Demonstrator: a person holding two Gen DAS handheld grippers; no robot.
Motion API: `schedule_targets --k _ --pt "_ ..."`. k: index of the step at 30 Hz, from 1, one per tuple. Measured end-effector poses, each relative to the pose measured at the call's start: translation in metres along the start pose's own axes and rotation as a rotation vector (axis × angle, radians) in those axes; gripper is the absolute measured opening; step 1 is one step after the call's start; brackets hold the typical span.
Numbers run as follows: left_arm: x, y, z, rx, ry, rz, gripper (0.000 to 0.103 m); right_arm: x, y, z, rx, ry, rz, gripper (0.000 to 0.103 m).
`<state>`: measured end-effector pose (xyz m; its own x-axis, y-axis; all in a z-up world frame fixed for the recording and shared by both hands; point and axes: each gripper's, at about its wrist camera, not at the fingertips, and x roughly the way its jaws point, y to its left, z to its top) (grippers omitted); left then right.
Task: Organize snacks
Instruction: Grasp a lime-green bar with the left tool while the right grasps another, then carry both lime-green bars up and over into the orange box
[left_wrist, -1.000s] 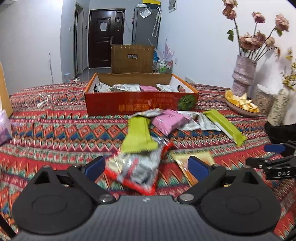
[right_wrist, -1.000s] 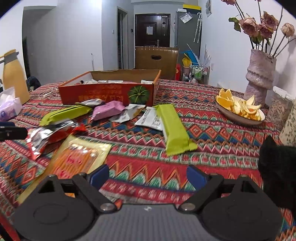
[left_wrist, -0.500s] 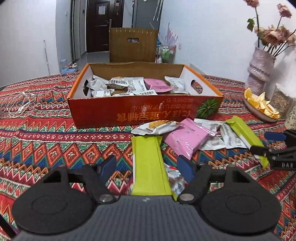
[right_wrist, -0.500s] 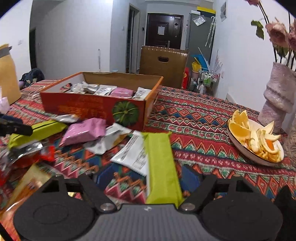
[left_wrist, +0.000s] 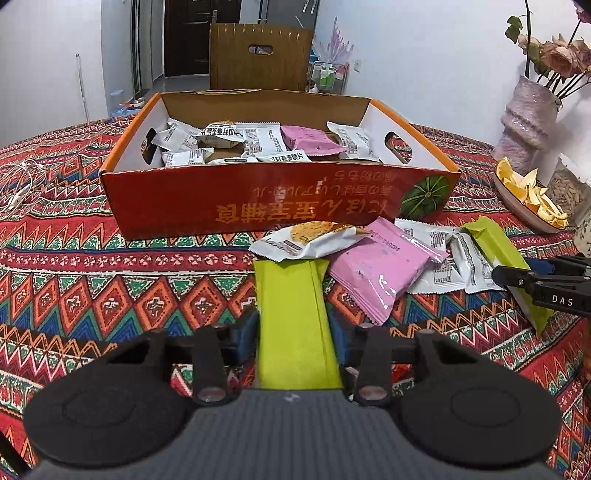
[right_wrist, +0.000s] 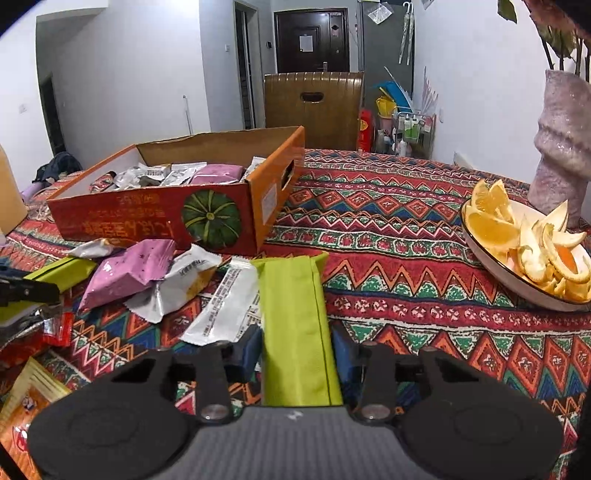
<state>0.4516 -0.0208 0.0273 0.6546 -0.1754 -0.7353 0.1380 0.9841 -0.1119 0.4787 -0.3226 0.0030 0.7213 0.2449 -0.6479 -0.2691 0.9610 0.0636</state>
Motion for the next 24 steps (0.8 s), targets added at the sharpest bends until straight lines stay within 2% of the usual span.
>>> schedule_targets --k 9,19,24 --pt "-0.034 -0.004 -0.016 -0.031 -0.034 -0.024 0.038 -0.024 0.008 -0.011 0.012 -0.006 0.016 0.038" --pt "-0.102 -0.017 -0.055 -0.061 -0.103 -0.058 0.038 -0.082 0.037 -0.051 0.057 -0.022 0.053 0.038" --pt "-0.130 -0.023 -0.076 -0.067 -0.131 -0.070 0.038 -0.114 0.063 -0.073 0.053 -0.035 0.077 0.038"
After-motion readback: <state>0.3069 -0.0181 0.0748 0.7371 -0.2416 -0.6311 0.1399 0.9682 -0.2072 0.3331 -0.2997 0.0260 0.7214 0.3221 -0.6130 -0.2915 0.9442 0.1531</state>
